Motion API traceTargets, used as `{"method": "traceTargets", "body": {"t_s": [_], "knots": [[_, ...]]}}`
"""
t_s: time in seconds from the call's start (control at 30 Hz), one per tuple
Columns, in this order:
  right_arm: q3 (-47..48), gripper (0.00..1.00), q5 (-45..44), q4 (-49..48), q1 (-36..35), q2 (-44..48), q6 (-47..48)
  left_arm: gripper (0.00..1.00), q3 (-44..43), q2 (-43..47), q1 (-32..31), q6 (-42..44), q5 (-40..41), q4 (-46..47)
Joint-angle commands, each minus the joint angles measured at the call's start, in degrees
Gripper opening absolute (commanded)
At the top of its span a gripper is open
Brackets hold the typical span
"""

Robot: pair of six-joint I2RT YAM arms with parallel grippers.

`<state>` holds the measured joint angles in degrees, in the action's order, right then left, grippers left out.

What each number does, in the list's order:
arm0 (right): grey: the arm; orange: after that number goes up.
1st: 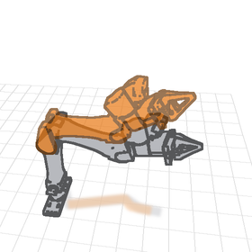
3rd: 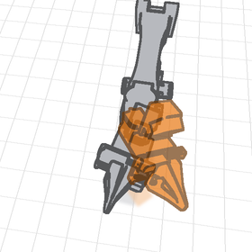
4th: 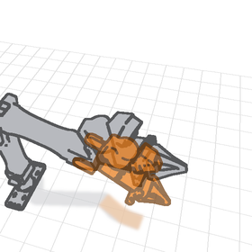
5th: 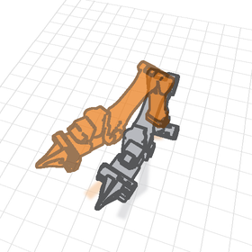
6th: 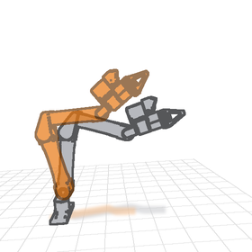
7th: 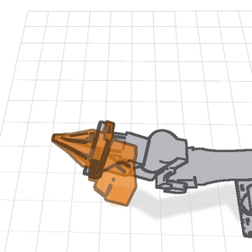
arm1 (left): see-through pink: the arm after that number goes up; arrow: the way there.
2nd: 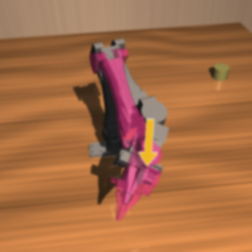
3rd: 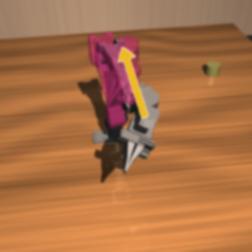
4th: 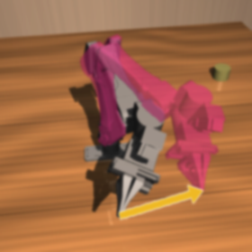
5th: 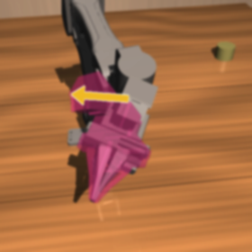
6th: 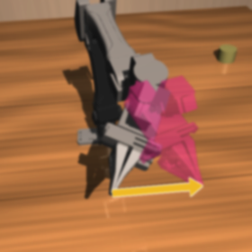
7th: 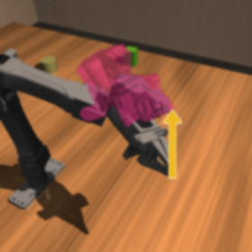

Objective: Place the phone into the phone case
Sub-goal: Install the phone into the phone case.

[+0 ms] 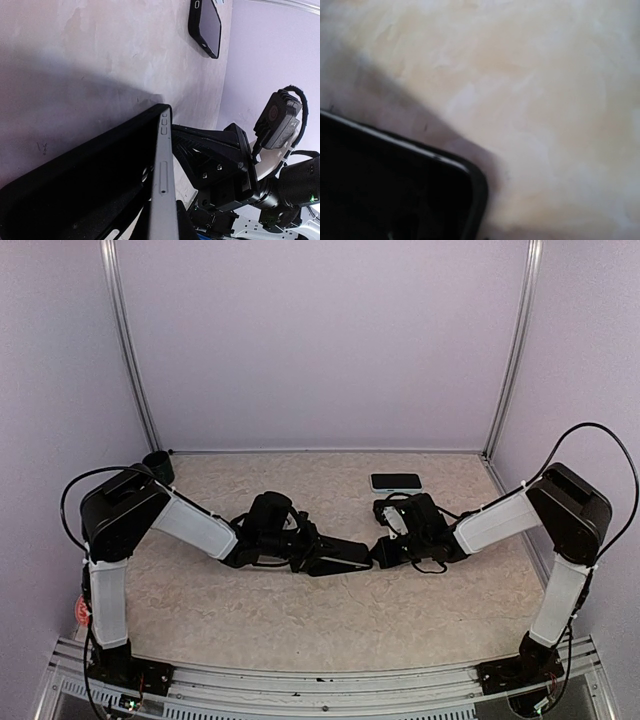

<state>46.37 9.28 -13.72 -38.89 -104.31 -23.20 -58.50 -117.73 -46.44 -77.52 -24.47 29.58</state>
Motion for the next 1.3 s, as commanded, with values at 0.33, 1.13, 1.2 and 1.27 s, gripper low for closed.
{"method": "traceTargets", "body": {"t_s": [0.33, 1.13, 1.2, 1.27], "knots": [[2.1, 0.14, 5.2, 2.8, -1.6, 1.4, 2.3, 0.00, 3.5, -0.3, -0.7, 4.7, -0.6, -3.1], [-0.7, 0.71, 28.4, -3.7, 6.7, 6.7, -5.0, 0.00, 9.5, 7.9, 0.1, 10.5, -3.4, 14.8], [-1.0, 0.71, 28.9, -4.4, 6.9, 6.3, -5.9, 0.00, 10.5, 8.5, 0.1, 10.5, -3.4, 16.9], [-0.9, 0.72, 28.7, -4.4, 7.0, 5.8, -6.2, 0.00, 11.1, 9.3, 0.1, 10.6, -3.4, 18.2]]}}
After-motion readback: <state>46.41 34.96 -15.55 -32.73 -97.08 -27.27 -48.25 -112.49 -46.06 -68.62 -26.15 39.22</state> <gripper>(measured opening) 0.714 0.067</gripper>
